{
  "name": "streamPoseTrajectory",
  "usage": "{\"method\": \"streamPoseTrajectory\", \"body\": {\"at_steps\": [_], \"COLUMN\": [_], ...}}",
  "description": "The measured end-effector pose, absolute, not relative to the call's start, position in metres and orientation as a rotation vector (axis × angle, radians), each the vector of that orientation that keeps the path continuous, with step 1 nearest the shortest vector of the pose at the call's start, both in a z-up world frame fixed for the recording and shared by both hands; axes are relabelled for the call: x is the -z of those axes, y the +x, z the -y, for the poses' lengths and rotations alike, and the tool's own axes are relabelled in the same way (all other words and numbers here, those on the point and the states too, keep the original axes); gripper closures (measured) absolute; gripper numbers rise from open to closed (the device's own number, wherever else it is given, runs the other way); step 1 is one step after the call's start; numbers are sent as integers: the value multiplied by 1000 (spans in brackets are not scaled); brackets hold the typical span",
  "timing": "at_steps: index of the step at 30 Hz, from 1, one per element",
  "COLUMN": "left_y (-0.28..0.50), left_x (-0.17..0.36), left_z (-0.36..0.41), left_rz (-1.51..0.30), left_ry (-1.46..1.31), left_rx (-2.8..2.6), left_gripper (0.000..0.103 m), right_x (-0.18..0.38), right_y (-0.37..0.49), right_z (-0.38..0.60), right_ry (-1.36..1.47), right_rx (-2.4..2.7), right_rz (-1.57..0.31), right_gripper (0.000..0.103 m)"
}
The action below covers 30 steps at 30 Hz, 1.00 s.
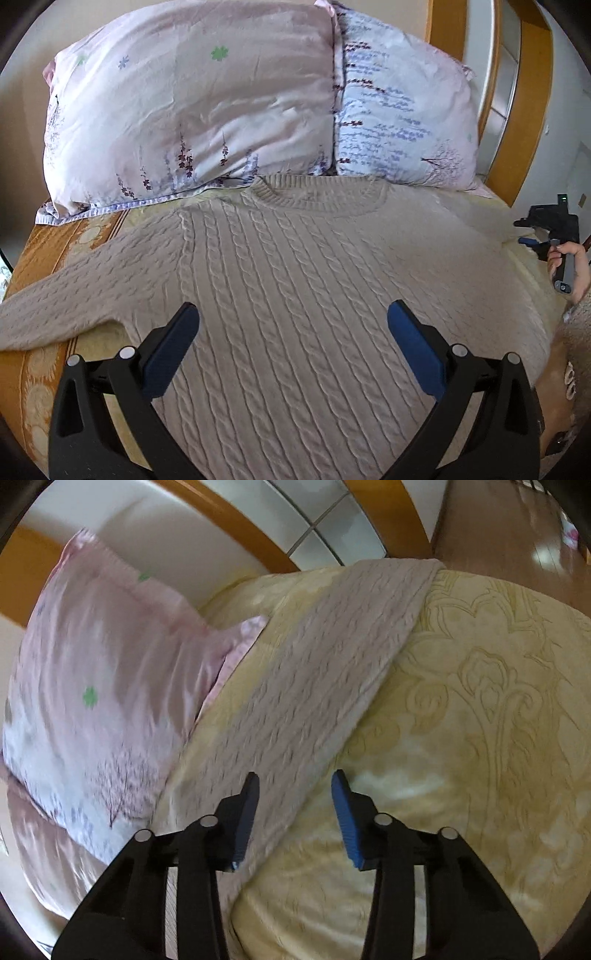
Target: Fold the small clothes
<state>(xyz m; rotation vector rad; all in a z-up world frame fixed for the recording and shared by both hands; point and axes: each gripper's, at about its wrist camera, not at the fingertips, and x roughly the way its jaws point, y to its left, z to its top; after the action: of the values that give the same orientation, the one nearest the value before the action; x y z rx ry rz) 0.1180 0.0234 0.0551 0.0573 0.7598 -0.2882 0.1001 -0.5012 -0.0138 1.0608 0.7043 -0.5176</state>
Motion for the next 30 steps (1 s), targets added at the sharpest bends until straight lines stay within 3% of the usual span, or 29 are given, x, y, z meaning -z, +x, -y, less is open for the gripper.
{"method": "streamPoseTrajectory", "body": {"at_steps": [10,23,30], "left_y": [154,177,176], "left_x": [-40,-40,-36], "left_z": [-33,-50,-49], "left_rz": [-858,-833,-831], "left_ry": [1,-164,-213], "left_rx": [258,293,315], "left_gripper": [2,2,2], "right_x": [20,-75,-65], "right_y": [101,129,160], "right_z": [525,435,314], "right_ry": [1094,770,677], "right_rx": [568,253,-54], "right_rz": [-638,-497,-649], "right_gripper": [91,93,93]}}
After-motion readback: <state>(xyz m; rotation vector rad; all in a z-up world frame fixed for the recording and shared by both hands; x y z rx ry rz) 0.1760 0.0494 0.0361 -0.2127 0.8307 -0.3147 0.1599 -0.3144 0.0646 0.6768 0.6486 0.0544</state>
